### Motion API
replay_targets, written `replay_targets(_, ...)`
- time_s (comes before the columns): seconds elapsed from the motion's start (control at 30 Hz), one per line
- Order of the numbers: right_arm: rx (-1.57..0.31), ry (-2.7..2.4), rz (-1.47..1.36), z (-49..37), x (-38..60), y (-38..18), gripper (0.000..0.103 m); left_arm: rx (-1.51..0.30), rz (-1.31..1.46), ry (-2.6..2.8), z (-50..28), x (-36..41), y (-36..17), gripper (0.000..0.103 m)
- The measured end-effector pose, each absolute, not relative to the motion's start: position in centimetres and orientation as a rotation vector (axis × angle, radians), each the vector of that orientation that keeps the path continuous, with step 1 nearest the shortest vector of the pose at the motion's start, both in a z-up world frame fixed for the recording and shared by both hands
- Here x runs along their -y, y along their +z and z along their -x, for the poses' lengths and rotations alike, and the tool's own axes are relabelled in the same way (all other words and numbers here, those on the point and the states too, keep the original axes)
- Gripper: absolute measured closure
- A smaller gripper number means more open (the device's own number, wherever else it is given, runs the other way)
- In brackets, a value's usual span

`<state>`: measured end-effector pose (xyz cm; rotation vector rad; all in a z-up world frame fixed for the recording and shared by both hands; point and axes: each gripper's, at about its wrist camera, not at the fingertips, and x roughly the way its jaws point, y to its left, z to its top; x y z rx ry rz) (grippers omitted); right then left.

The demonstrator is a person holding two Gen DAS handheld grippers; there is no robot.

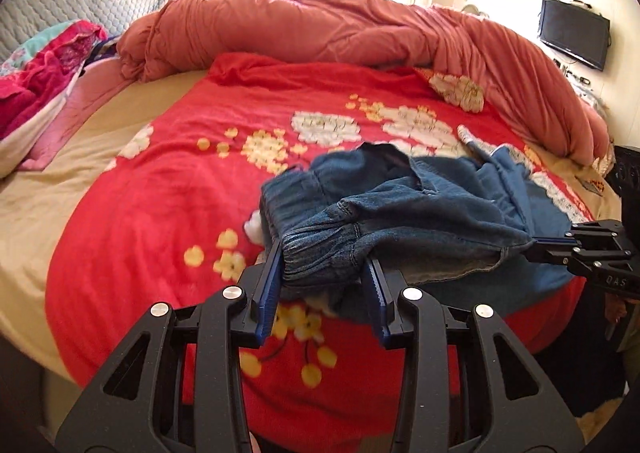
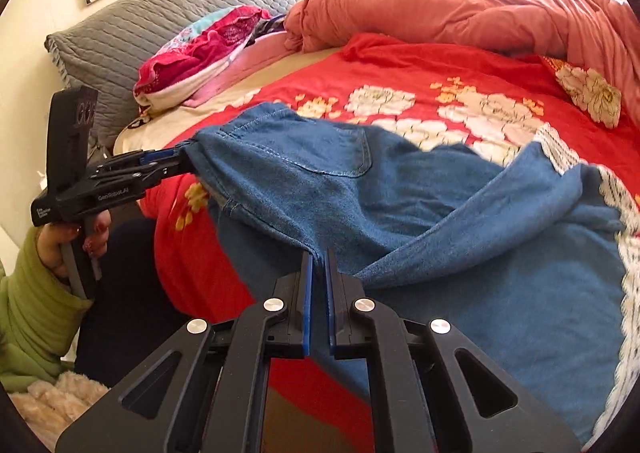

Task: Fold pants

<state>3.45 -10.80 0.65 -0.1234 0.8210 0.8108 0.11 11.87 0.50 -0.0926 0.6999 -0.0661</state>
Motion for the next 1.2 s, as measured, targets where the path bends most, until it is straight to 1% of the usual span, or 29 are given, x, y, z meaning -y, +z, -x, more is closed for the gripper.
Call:
replay_targets(0.1,-0.835,0.814,0.146,-2.8,10.2,0.0,0.098,-0.724,0.098,-0.054,0.0,-12.1,0.1,0.072)
replay_targets(0.13,-0.835,0.816,0.143,-2.6,10.2,0.0,0.098,-0.730,0.098,-0.049,0.0,-12.2,-0.1,0.070)
replay_targets(0.27,-0.858,0.823,0.139,-2.2,9.9,-0.8,0.098,-0.764,0.117,-0.030,0.1,-12.7,-0.7,0.067)
replay_targets(0.4,-0.869,0.822,0.165,-1.7,9.4,-1.7,0.097,-0.782,0.141,-0.001,0.6,-13.4,-0.9,0.053)
replay_targets(0.47,-0.874,0.825,0.155,-1.7,9.4,-1.9,0.094,-0.787,0.151,-0.002,0.9,-13.7,-0.8,0.052)
replay_targets(0.53,-0.868,0.837,0.152,-1.6,9.5,-1.6,0.091,-0.790,0.137,0.013,1.3,-13.8,-0.6,0.047)
replay_targets(0.57,-0.867,0.850,0.147,-1.4,9.5,-1.4,0.089,-0.800,0.126,0.030,1.6,-13.9,-0.6,0.047)
replay_targets(0.63,-0.876,0.882,0.124,-1.2,9.7,-0.8,0.089,-0.803,0.120,0.045,2.2,-14.2,-0.3,0.047)
replay_targets(0.8,-0.780,0.868,0.083,-0.7,10.8,1.8,0.089,-0.731,0.112,0.075,3.8,-14.8,2.5,0.047)
replay_targets(0.83,-0.767,0.844,0.074,-1.2,10.9,2.2,0.086,-0.717,0.112,0.069,3.8,-14.6,3.1,0.047)
replay_targets(0.87,-0.765,0.826,0.073,-1.7,10.9,2.2,0.080,-0.696,0.110,0.046,3.6,-14.0,3.9,0.047)
replay_targets(0.93,-0.795,0.784,0.085,-2.8,10.6,1.4,0.077,-0.676,0.121,-0.006,2.9,-12.7,4.9,0.047)
replay_targets(1.07,-0.903,0.725,0.113,-3.9,10.3,-1.5,0.077,-0.684,0.145,-0.150,0.3,-9.1,5.4,0.047)
replay_targets(1.2,-0.906,0.730,0.065,-3.9,11.5,-1.8,0.077,-0.732,0.128,-0.234,-2.5,-5.2,4.1,0.047)
